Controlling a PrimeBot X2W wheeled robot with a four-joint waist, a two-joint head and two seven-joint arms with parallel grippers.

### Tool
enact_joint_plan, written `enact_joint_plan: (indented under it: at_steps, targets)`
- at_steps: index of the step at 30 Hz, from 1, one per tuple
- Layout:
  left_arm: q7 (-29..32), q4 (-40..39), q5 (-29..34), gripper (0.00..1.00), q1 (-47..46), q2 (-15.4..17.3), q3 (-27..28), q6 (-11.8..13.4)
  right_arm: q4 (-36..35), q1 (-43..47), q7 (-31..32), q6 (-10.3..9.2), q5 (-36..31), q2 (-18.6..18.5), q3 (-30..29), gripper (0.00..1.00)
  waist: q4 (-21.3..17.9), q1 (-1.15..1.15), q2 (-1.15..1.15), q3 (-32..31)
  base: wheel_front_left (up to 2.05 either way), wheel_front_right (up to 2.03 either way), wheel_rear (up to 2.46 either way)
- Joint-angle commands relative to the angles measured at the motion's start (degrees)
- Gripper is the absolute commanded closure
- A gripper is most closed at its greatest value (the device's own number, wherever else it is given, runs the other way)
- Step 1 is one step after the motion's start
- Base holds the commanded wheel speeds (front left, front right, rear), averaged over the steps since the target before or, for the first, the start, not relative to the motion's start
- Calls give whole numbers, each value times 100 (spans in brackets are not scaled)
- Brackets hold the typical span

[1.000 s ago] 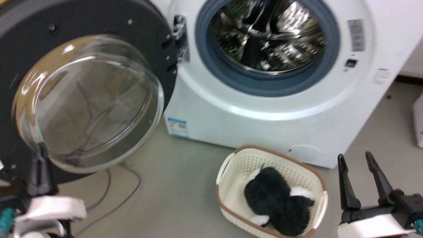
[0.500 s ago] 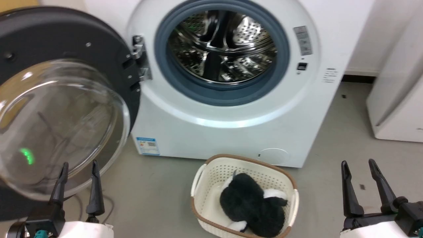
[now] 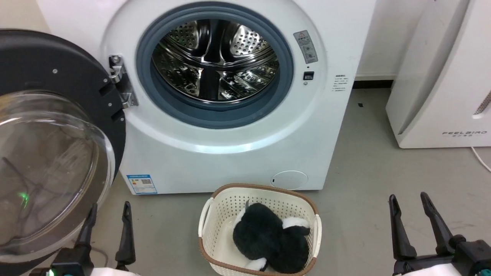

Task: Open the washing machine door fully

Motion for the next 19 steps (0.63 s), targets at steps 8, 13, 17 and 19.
enact_joint_plan:
  at_steps: [8,13,17,19]
  targets:
    - [29,67,20,100,34,-6,-17,60,13,23,31,0,-15,-1,34,100,-56,0,0,5,0,0,0]
    - [89,53,29,100,16,-6,-55,83,15,1,90,0,-44,0,42,100,-49,0,0,12,0,0,0]
    - [137,42,37,100,2,-7,-85,101,17,-16,137,0,-67,1,49,100,-43,0,0,18,0,0,0]
    - [162,36,41,100,-5,-7,-100,111,18,-25,161,0,-79,1,52,100,-40,0,0,21,0,0,0]
